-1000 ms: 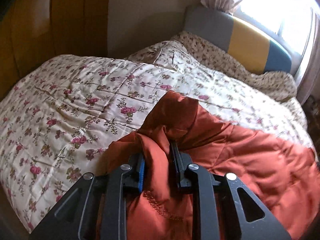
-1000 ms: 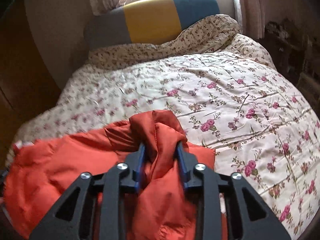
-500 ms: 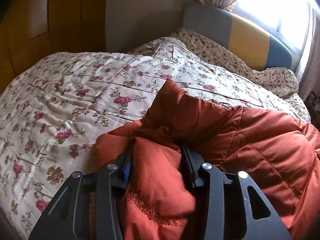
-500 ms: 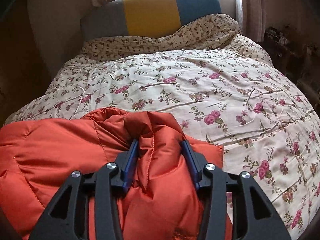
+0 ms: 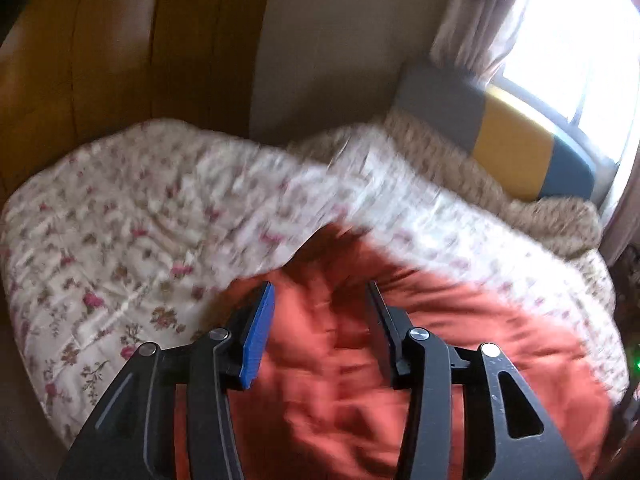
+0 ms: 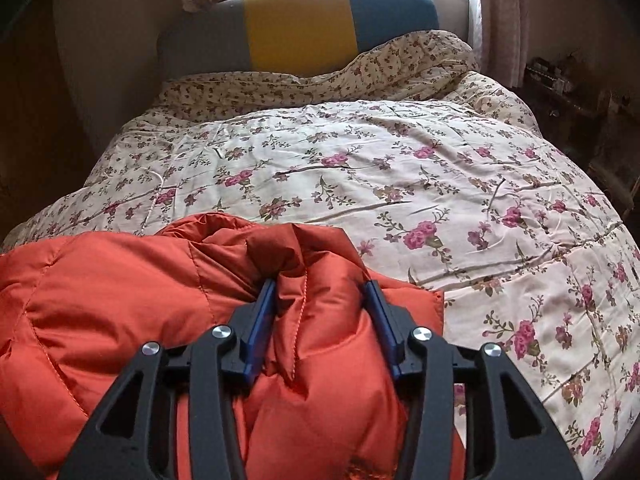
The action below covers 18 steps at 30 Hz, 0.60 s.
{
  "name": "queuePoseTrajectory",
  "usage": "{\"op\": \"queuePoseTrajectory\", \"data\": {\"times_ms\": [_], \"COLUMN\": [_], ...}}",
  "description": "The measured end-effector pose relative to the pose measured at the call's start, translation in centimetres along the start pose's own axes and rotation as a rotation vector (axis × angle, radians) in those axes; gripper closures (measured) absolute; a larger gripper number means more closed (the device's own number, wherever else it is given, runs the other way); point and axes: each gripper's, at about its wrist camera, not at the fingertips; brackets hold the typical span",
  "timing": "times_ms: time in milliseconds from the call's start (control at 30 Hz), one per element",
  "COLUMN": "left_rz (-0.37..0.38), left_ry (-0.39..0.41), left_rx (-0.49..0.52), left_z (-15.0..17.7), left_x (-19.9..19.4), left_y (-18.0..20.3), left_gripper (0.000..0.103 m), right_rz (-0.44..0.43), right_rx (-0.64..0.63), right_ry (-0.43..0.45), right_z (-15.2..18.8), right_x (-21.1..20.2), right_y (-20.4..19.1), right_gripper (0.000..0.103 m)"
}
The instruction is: Fold large clothes
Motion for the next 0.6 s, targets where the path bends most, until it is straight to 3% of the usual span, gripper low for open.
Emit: {"op": "queuePoseTrajectory", "data": {"times_ms": [100, 167, 267, 300, 367, 600], "left_rz": [0.050, 0.053, 0.067, 0.045, -0.002, 0.038], "left_ry": [0.026, -0.023, -0.135, -0.158, -0.107, -0.100], "left_rx": [0.115, 0.230, 0.324, 0.366, 0.440, 0.438], "left_z": [-1.0, -0.6, 1.6, 2.5, 4.1, 6.0], "left_x": [-0.8, 0.8, 4.2, 5.2, 6.0, 8.1], "left_y": [4.7, 8.5, 11.7, 12.5, 13.5, 13.1], "left_gripper": [0.056, 0.055, 0.055, 0.055, 0.055, 0.054], "right_rz": [0.001, 0.001, 0.000, -0.001, -0.004, 0.025], "right_rx": [0.000, 0.000, 0.001, 0.004, 0.007, 0.001], "right_ry": [0.001, 0.001, 0.004, 0.006, 0.012, 0.028], "right_z": [0.0, 0.0, 0.1, 0.1, 0.2, 0.0], "right_x": [0.0, -0.1, -0.1, -0.2, -0.3, -0.8], "right_y": [0.0, 0.1, 0.2, 0.2, 0.3, -0.2], "right_gripper": [0.058, 0.058, 0.058, 0.058, 0.057, 0.054]}}
Point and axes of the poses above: each gripper's, at about its wrist camera, not at the fingertips, and x roughly the way its jaws point, y to its right, z to its underside, and after that the axes turned 8 degrees about x, right-handed
